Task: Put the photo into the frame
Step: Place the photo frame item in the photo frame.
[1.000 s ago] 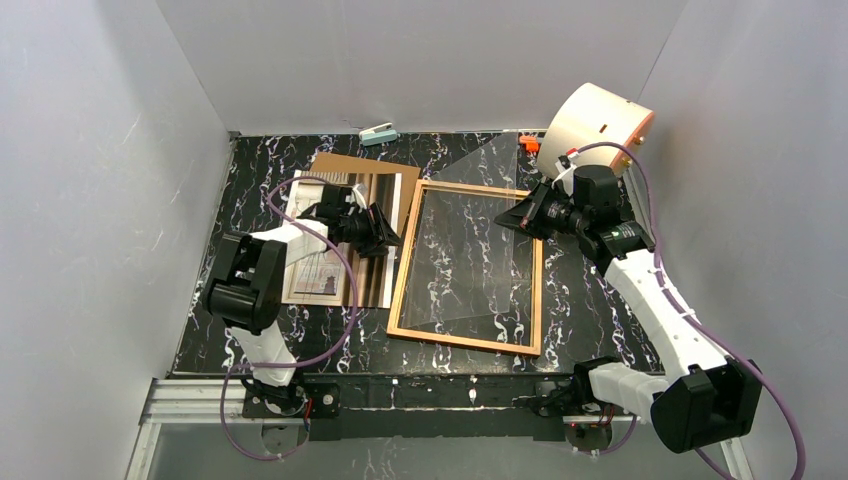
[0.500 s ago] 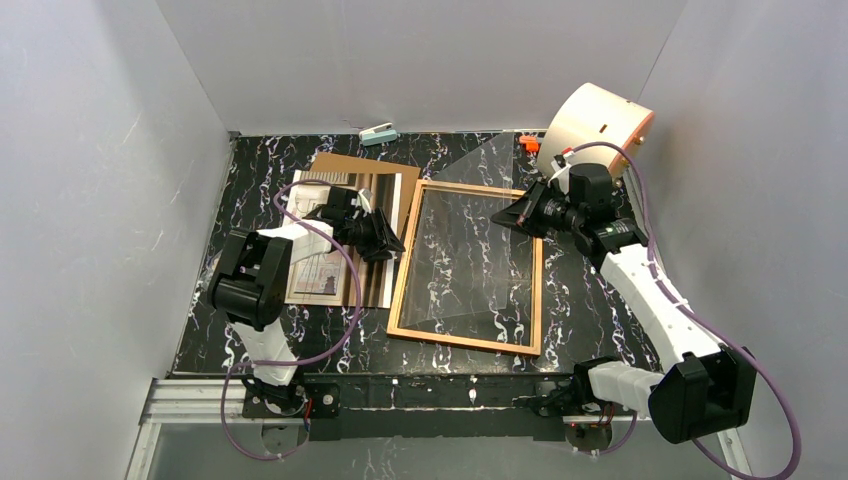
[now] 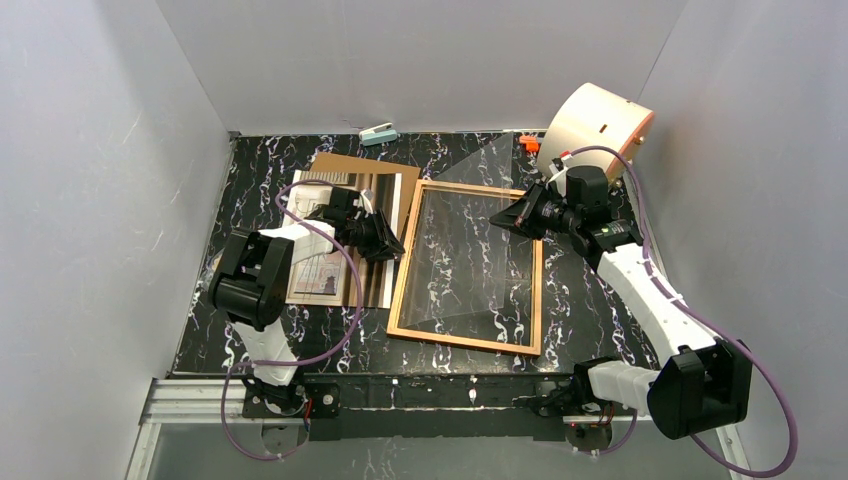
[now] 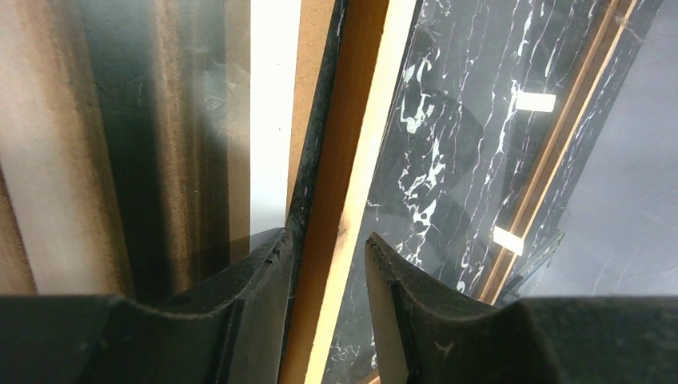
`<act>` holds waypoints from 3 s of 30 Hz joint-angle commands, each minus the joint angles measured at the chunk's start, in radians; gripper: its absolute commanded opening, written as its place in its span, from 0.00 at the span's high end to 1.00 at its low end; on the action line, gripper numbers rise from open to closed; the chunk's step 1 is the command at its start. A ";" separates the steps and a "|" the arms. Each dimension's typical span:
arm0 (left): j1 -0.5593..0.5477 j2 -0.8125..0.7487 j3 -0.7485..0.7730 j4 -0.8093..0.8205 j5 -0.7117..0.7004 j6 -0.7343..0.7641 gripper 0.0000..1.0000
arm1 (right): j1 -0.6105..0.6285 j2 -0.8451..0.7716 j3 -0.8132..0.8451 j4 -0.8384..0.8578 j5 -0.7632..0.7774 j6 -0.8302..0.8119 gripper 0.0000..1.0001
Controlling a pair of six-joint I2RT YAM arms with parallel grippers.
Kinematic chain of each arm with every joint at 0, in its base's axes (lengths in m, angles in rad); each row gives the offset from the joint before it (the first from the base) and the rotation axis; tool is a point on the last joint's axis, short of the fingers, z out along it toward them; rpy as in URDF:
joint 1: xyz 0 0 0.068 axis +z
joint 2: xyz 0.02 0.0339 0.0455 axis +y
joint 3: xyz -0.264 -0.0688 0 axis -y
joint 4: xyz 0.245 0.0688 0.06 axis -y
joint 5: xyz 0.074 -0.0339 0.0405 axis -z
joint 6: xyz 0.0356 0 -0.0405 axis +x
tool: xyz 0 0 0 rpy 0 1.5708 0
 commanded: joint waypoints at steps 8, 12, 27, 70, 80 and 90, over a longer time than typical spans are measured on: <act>-0.012 0.002 0.022 -0.019 -0.008 0.010 0.66 | -0.003 0.016 -0.009 0.102 -0.031 0.028 0.99; -0.016 -0.004 0.018 -0.017 -0.014 0.012 0.71 | -0.003 0.023 -0.016 0.121 -0.040 0.040 0.99; -0.022 -0.003 0.013 -0.015 -0.017 0.011 0.76 | -0.005 0.010 -0.059 0.157 -0.016 0.188 0.99; -0.025 0.000 0.009 -0.015 -0.009 0.009 0.89 | -0.008 0.028 -0.091 0.161 -0.018 0.134 0.90; -0.028 -0.007 0.016 -0.019 -0.037 0.006 0.89 | -0.007 0.018 -0.093 0.115 0.009 0.141 0.67; -0.028 -0.005 0.022 -0.019 -0.039 0.008 0.89 | -0.009 0.010 -0.119 0.119 0.007 0.174 0.72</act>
